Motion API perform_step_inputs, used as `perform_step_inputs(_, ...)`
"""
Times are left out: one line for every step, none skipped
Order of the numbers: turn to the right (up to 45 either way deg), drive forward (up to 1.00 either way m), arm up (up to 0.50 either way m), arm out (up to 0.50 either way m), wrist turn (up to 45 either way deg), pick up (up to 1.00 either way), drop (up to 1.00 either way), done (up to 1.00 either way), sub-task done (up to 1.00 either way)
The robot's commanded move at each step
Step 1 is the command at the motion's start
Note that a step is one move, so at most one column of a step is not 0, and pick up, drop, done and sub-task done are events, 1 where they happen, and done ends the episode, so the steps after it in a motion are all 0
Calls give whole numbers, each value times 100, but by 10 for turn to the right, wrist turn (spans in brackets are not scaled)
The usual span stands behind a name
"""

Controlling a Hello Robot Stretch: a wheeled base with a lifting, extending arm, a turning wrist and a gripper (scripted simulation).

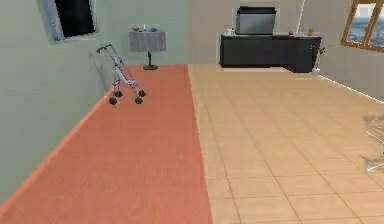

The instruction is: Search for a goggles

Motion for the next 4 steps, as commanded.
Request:
perform_step_inputs(0,100,0,0,0,0,0,0,0)
perform_step_inputs(0,100,0,0,0,0,0,0,0)
perform_step_inputs(0,100,0,0,0,0,0,0,0)
perform_step_inputs(-30,0,0,0,0,0,0,0,0)
